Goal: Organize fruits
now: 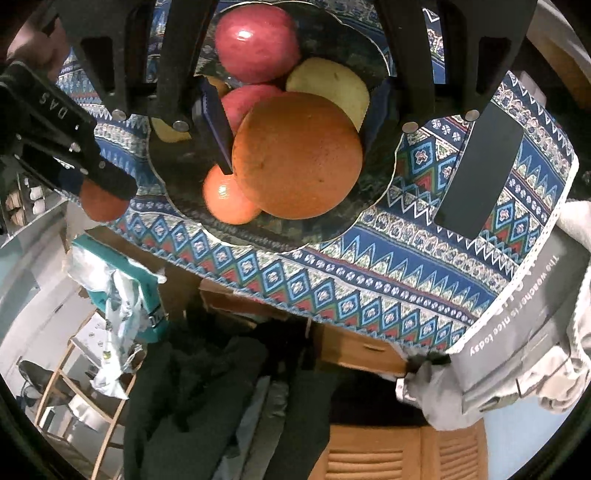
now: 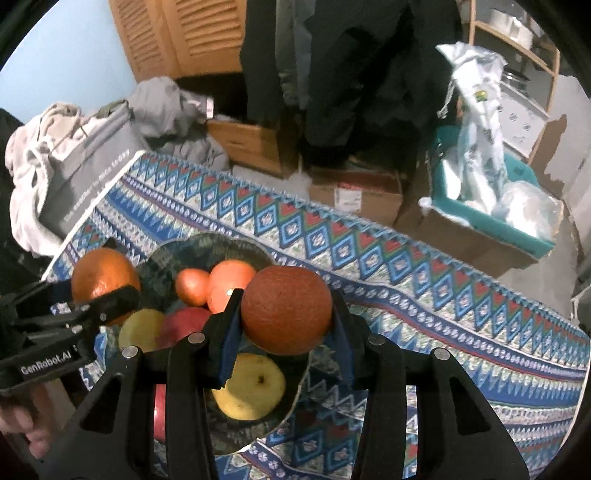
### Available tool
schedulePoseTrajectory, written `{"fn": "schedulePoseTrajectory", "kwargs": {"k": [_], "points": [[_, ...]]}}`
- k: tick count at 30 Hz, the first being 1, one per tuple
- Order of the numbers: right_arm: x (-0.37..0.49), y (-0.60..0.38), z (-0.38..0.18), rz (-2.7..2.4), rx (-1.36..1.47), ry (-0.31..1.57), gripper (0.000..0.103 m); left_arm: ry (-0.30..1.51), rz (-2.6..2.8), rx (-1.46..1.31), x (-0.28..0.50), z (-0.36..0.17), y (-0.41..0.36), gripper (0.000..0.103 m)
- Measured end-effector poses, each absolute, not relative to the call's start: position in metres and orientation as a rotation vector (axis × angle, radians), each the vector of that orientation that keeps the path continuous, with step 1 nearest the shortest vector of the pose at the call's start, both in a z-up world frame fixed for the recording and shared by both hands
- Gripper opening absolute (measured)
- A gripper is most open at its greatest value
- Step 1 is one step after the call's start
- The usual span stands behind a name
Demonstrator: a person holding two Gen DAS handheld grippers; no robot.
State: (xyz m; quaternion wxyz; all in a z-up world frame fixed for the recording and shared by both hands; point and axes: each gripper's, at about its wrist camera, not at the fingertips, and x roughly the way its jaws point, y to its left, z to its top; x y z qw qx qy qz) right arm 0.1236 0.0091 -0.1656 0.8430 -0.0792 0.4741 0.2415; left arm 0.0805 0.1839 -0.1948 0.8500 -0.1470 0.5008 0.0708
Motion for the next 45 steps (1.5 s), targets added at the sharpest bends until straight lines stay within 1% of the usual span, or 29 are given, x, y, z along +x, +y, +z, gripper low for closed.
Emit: {"fn": "schedulePoseTrajectory", "kwargs": {"k": [9, 18, 20, 22, 24, 29, 31, 38, 39, 43, 45], "points": [[0.128, 0.022, -0.185, 0.543, -0.15, 1.056, 0.044, 1.102, 0.146, -0.311, 0.088, -0.213, 0.184, 0.066], [0.129, 0.026, -0.191, 0.566, -0.13, 1.085, 0.045, 1.163, 0.151, -0.336, 0.091, -0.228, 0.187, 0.066], [0.129, 0.026, -0.191, 0.568, -0.125, 1.083, 0.048, 1.143, 0.162, -0.33, 0.089, -0.223, 0.187, 0.066], [0.129, 0.025, -0.187, 0.576, -0.113, 1.071, 0.054, 1.122, 0.169, -0.304, 0.088, -0.217, 0.186, 0.067], [0.129, 0.024, -0.183, 0.574, -0.111, 1.059, 0.054, 1.122, 0.164, -0.306, 0.088, -0.215, 0.185, 0.07], [0.128, 0.02, -0.172, 0.57, -0.098, 1.043, 0.054, 1.116, 0.151, -0.296, 0.084, -0.207, 0.181, 0.07], [0.127, 0.018, -0.168, 0.564, -0.095, 1.035, 0.06, 1.108, 0.149, -0.285, 0.081, -0.201, 0.177, 0.07], [0.119, 0.009, -0.145, 0.524, -0.118, 0.985, 0.062, 1.061, 0.127, -0.272, 0.068, -0.176, 0.169, 0.07], [0.117, 0.007, -0.14, 0.517, -0.126, 0.973, 0.064, 1.053, 0.126, -0.269, 0.066, -0.171, 0.168, 0.07], [0.109, 0.001, -0.124, 0.488, -0.15, 0.928, 0.069, 1.016, 0.12, -0.256, 0.058, -0.154, 0.162, 0.076], [0.104, -0.002, -0.113, 0.473, -0.159, 0.899, 0.072, 1.003, 0.116, -0.235, 0.055, -0.147, 0.156, 0.076]]}}
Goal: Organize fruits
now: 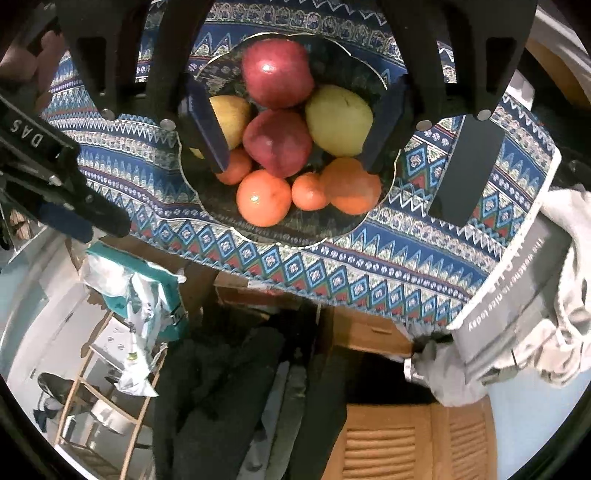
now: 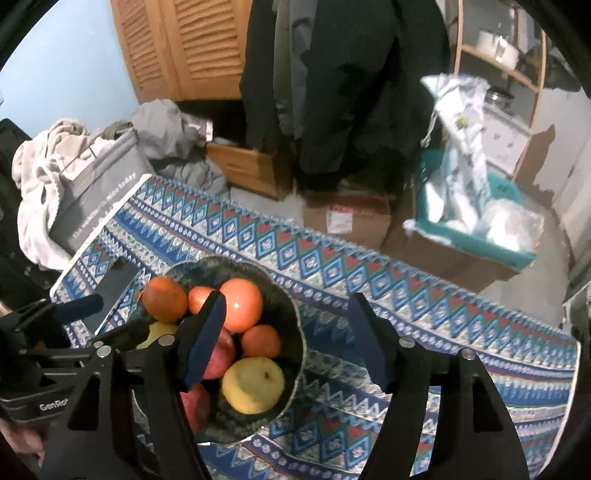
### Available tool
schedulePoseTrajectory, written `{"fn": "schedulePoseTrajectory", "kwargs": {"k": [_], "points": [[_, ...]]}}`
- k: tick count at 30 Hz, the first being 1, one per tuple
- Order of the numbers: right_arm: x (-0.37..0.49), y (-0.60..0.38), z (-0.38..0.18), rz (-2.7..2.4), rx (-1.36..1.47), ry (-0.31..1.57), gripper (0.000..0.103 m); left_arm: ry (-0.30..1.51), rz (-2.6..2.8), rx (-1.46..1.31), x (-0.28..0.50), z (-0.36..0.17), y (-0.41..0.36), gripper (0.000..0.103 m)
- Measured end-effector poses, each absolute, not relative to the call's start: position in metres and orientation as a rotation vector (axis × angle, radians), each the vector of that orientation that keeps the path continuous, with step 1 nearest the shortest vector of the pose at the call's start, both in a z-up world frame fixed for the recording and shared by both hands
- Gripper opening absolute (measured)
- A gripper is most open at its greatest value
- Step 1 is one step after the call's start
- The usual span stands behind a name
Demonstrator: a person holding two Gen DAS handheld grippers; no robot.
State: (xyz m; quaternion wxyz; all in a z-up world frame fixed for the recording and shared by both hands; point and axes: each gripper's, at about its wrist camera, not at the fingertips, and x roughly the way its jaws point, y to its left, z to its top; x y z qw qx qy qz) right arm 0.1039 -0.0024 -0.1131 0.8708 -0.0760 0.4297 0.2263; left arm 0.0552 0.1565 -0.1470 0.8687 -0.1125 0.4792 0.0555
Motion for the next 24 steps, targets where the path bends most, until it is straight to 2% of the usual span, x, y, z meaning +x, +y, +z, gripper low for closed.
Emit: {"fn": "schedulePoseTrajectory", "kwargs": {"k": [10, 17, 19, 24], "points": [[0.08, -0.027, -0.06, 0.41, -0.173, 0.758, 0.081, 0.903, 0.076, -0.191, 0.044, -0.106, 0.132, 0.077], [0.066, -0.055, -0.028, 0.369, -0.142, 0.686, 0.081, 0.8, 0.044, -0.172, 0.033, -0.067, 0.116, 0.082], [0.062, -0.064, -0.019, 0.352, -0.134, 0.666, 0.081, 0.773, 0.038, -0.163, 0.029, -0.058, 0.111, 0.087], [0.051, -0.086, 0.0, 0.318, -0.118, 0.618, 0.082, 0.722, 0.021, -0.132, 0.022, -0.039, 0.098, 0.087]]}}
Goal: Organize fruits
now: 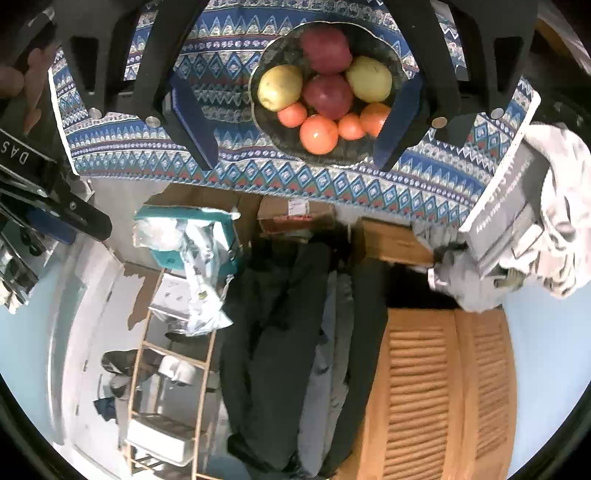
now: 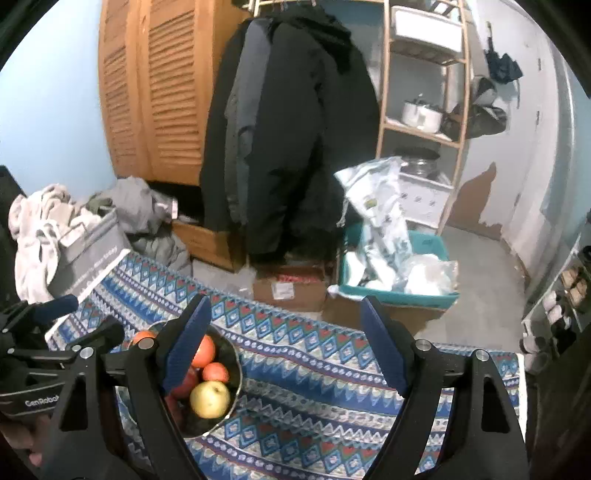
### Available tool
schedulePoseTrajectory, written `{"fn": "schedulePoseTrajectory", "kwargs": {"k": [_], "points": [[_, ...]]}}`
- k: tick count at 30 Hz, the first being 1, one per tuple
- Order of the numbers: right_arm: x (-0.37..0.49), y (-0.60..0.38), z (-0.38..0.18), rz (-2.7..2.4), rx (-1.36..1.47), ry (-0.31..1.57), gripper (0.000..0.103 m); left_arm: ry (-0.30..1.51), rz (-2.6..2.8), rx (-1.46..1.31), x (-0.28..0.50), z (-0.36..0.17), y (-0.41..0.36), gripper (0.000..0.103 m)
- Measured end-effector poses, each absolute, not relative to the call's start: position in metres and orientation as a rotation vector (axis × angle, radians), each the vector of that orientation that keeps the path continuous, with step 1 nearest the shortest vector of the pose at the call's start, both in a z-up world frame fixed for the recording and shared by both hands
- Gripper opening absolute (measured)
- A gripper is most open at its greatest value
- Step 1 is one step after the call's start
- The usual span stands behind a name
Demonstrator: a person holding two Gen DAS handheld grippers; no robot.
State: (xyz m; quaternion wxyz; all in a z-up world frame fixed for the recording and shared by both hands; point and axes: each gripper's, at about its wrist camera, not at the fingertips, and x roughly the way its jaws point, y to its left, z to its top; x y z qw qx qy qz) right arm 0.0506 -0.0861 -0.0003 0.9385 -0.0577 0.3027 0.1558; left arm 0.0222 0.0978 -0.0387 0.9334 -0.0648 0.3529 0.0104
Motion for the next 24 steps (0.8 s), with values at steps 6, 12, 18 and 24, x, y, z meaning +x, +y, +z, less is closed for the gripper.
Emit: {"fn": "schedulePoseTrajectory", "kwargs": {"k": [6, 12, 18, 24], "points": [[0.038, -0.108, 0.015, 0.283, -0.095, 0.578, 0.082, 0.683, -0.013, -0.135, 0.016, -0.023, 0.085, 0.093], [0.027, -0.131, 0.026, 0.249, -0.083, 0.537, 0.082, 0.639, -0.029, -0.137, 0.011, -0.008, 0.073, 0.1], [0.018, -0.148, 0.03, 0.189, -0.104, 0.5, 0.082, 0.612, -0.032, -0.137, 0.009, 0.002, 0.063, 0.102], [0.014, -0.165, 0.032, 0.175, -0.081, 0.492, 0.083, 0.599, -0.028, -0.131, 0.008, 0.004, 0.056, 0.102]]}}
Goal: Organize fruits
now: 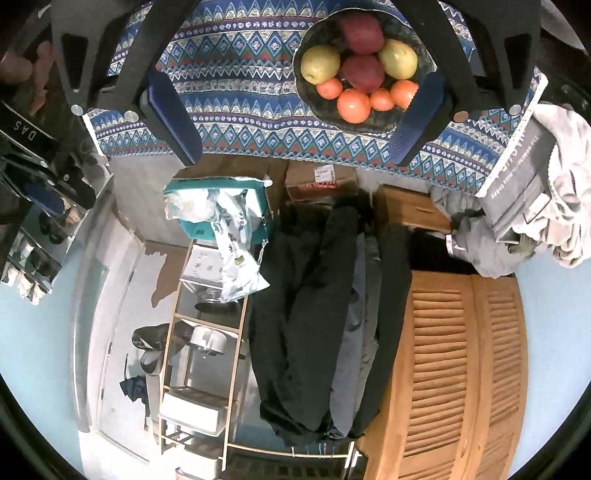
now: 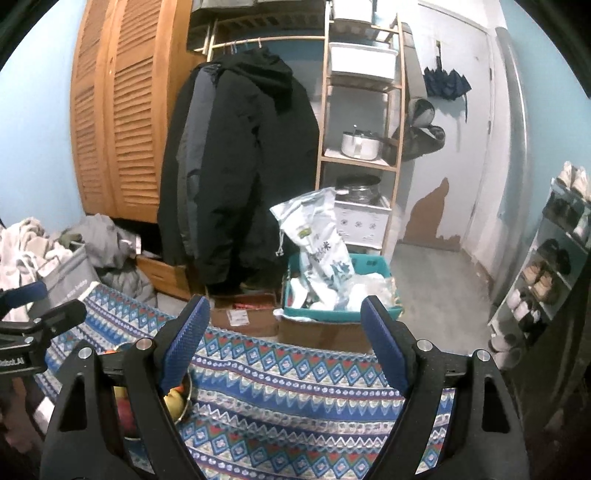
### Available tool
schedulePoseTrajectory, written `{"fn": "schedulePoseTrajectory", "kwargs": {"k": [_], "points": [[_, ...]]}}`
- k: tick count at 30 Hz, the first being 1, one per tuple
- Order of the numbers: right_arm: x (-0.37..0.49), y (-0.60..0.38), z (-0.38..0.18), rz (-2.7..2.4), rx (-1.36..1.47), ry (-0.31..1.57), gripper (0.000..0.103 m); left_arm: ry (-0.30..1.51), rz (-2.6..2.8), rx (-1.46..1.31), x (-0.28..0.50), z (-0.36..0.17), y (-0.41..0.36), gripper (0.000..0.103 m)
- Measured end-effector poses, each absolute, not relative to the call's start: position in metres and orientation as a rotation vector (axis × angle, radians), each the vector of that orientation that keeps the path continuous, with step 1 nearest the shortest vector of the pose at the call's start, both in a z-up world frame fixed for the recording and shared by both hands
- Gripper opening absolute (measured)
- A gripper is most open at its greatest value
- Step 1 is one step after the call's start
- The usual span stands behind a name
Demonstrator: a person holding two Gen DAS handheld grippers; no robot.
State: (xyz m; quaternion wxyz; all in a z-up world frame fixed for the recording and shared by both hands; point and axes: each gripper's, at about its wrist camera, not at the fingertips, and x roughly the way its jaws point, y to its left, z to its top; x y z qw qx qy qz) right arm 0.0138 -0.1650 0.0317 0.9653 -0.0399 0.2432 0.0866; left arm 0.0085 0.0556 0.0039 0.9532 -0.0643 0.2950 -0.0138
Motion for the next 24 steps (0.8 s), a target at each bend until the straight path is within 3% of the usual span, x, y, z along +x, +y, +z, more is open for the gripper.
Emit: {"fn": "schedulePoseTrajectory", "kwargs": {"k": [24], "points": [[0.014, -0.199, 0.026, 0.112, -0.047, 0.491, 0.083, 0.561, -0.011, -0.088, 0.01, 0.01, 0.039, 0.102]]}}
